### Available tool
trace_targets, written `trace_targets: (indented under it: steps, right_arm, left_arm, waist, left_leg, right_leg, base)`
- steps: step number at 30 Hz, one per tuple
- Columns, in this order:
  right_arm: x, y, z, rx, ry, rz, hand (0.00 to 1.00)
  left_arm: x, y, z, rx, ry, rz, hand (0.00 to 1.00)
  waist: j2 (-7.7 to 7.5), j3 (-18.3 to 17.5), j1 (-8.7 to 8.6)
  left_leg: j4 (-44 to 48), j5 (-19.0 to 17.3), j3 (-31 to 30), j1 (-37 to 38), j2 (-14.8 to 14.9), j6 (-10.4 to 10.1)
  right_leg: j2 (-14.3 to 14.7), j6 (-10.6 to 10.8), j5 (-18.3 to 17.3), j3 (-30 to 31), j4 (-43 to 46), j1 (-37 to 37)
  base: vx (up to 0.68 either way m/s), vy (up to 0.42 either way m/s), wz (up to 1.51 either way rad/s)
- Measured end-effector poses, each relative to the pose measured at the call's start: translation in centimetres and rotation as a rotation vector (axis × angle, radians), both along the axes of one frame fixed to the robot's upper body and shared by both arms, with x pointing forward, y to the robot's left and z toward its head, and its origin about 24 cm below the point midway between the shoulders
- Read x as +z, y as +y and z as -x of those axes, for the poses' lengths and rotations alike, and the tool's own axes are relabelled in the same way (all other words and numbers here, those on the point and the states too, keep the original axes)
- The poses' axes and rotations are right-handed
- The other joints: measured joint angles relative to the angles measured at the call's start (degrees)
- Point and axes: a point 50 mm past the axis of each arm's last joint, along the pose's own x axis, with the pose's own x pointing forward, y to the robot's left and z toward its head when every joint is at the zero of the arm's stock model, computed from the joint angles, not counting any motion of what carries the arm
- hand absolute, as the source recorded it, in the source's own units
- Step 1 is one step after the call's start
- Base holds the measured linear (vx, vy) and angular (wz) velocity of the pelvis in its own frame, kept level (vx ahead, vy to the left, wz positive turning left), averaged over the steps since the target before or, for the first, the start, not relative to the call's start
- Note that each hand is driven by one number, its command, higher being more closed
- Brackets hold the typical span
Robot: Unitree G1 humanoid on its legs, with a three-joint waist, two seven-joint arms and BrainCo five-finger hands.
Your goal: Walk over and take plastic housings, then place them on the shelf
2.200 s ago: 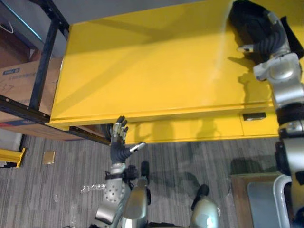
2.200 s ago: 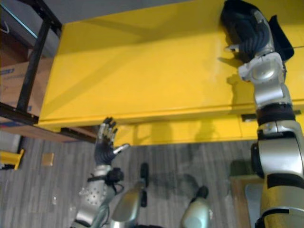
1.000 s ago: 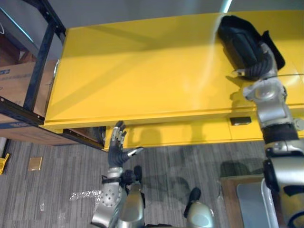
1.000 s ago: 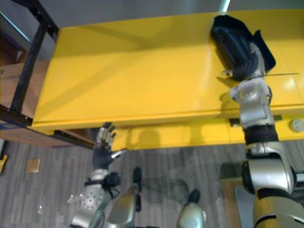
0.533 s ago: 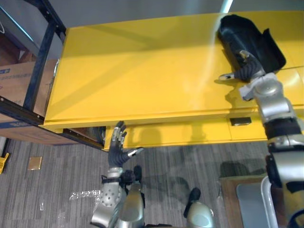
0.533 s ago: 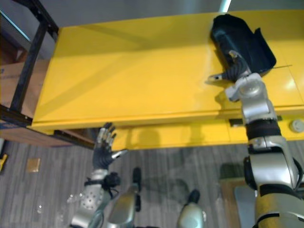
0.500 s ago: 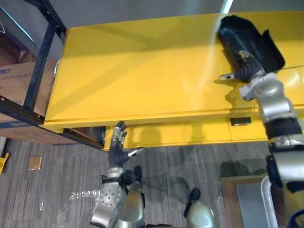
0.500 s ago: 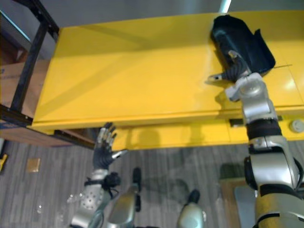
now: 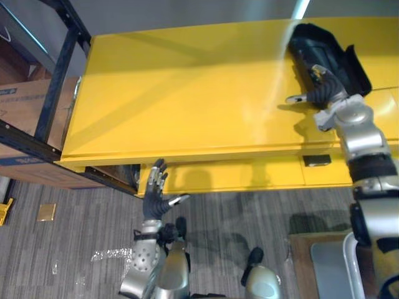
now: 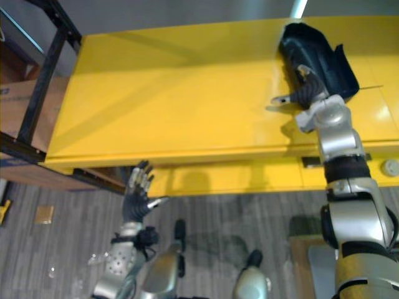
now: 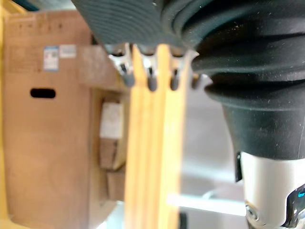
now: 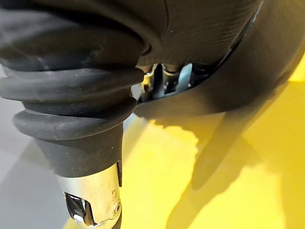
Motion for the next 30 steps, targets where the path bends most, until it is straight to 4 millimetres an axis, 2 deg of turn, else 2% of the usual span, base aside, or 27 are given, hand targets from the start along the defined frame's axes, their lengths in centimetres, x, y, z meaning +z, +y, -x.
trace_targets:
  steps: [10,15,17,18,19,20,21,22,23,25,26,27,28,29,30]
  right_arm:
    - [0.5,-0.1,0.0,-0.048,-0.048,0.001,0.00]
    - [1.3,-0.3,0.2,-0.106,-0.151,0.002,0.00]
    - [2.6,0.1,0.6,-0.128,-0.273,0.008,0.00]
    - [4.1,0.5,1.2,-0.126,-0.380,-0.004,0.00]
    - [5.9,0.9,2.4,-0.127,-0.531,-0.034,0.00]
    - [6.8,1.1,3.2,-0.126,-0.613,-0.047,0.00]
    - [8.2,1.4,5.2,-0.114,-0.766,-0.088,0.00]
    - [8.6,1.7,6.1,-0.107,-0.835,-0.110,0.00]
    - [7.9,2.0,8.2,-0.095,-0.946,-0.168,0.00]
    - [5.6,2.1,9.8,-0.087,-0.966,-0.217,0.00]
    - [2.6,2.0,10.9,-0.093,-0.921,-0.261,0.00]
    - [0.8,2.0,11.5,-0.085,-0.878,-0.302,0.00]
    - [-0.5,2.0,11.9,-0.084,-0.849,-0.326,0.00]
    - [-3.0,1.9,13.0,-0.098,-0.786,-0.349,0.00]
    - [-5.6,1.7,14.3,-0.127,-0.727,-0.368,0.00]
  left_arm:
    - [0.0,0.0,0.0,0.000,0.001,0.000,0.00]
    - [0.0,0.0,0.0,0.000,0.002,0.000,0.00]
    - [-0.1,0.0,0.1,0.000,0.003,0.001,0.00]
    - [-0.2,0.0,0.2,0.002,0.006,0.002,0.00]
    - [-0.2,0.0,0.3,0.005,0.010,0.006,0.00]
    - [-0.3,0.0,0.4,0.006,0.012,0.008,0.00]
    - [-0.4,0.0,0.5,0.009,0.016,0.010,0.00]
    - [-0.5,0.0,0.5,0.011,0.020,0.010,0.00]
    - [-0.7,0.2,0.8,0.017,0.032,0.011,0.00]
    - [-1.0,0.3,1.2,0.031,0.047,0.013,0.00]
    - [-1.2,0.4,1.4,0.043,0.058,0.015,0.00]
    - [-1.2,0.4,1.4,0.054,0.056,0.022,0.00]
    - [-1.2,0.5,1.3,0.060,0.052,0.024,0.00]
    - [-1.2,0.7,1.4,0.083,0.053,0.038,0.00]
    - [-1.1,0.7,1.4,0.100,0.046,0.047,0.00]
  waist:
    - [-0.04,0.02,0.08]
    - [-0.06,0.03,0.06]
    - [-0.05,0.03,-0.02]
    - [-0.05,0.03,-0.11]
    - [-0.05,0.03,-0.18]
    - [-0.06,0.03,-0.16]
    - [-0.25,-0.07,-0.24]
    - [-0.49,-0.21,-0.36]
    - [-1.43,-0.97,-0.71]
    - [-2.63,-2.68,-1.79]
    - [-3.77,-4.52,-2.88]
    - [-4.12,-5.46,-3.56]
    - [-4.32,-5.93,-4.05]
    - [-4.40,-6.41,-4.86]
    - [-4.32,-7.26,-4.88]
  left_leg:
    - [-0.01,-0.12,0.05,0.17,0.01,-0.13]
    - [-0.01,-0.05,0.08,0.17,0.01,-0.04]
    - [-0.02,-0.10,0.16,0.17,0.02,-0.03]
    - [-0.01,-0.17,0.30,0.18,0.00,-0.08]
    - [-0.01,-0.16,0.34,0.19,-0.03,-0.03]
    - [-0.01,-0.15,0.36,0.21,-0.04,-0.02]
    - [0.00,-0.13,0.60,0.27,-0.03,-0.10]
    - [0.00,-0.13,0.83,0.36,-0.03,-0.19]
    - [0.00,-0.25,1.51,0.75,-0.04,-0.32]
    - [0.00,-0.44,1.84,0.76,-0.09,-0.49]
    - [0.00,-0.52,2.66,0.85,-0.08,-0.60]
    - [-0.01,-0.62,3.02,1.06,-0.02,-0.70]
    - [-0.03,-0.73,3.25,1.31,0.04,-0.72]
    - [-0.05,-1.26,3.76,2.45,0.25,-0.89]
    - [-0.07,-2.07,5.02,3.50,0.57,-1.16]
  right_leg:
    - [-0.01,-0.02,-0.04,0.01,0.05,0.11]
    - [0.00,-0.02,-0.05,0.01,0.02,0.10]
    - [0.00,-0.01,-0.04,0.03,-0.13,0.09]
    - [0.01,0.02,-0.02,0.05,-0.27,0.08]
    - [-0.01,0.02,-0.02,0.06,-0.33,0.09]
    - [0.00,0.01,-0.02,0.07,-0.39,0.12]
    - [0.00,0.02,-0.02,0.16,-0.62,0.13]
    - [0.00,0.03,-0.01,0.30,-0.76,0.13]
    - [0.00,0.04,0.00,0.89,-1.11,0.21]
    - [0.02,0.06,0.01,1.13,-1.57,0.21]
    - [0.05,0.19,0.09,1.46,-2.17,0.23]
    - [0.10,0.22,0.12,1.74,-2.37,0.25]
    - [0.18,0.29,0.17,1.99,-2.60,0.41]
    - [0.48,0.45,0.30,2.60,-3.39,1.45]
    - [0.73,0.52,0.31,3.21,-4.40,2.12]
  base:
    - [0.00,0.000,0.00]
    - [0.00,0.000,0.00]
    - [0.00,0.000,0.00]
    - [0.00,0.000,0.00]
    - [0.00,0.000,0.00]
    - [0.00,0.000,0.00]
    - [0.00,0.000,-0.04]
    - [0.01,-0.005,-0.13]
    - [0.03,-0.018,-0.14]
    - [0.05,-0.027,-0.11]
    - [0.05,-0.029,-0.13]
    - [0.05,-0.028,-0.16]
    - [0.03,-0.030,-0.19]
    - [0.01,-0.028,-0.35]
    - [0.00,-0.029,-0.37]
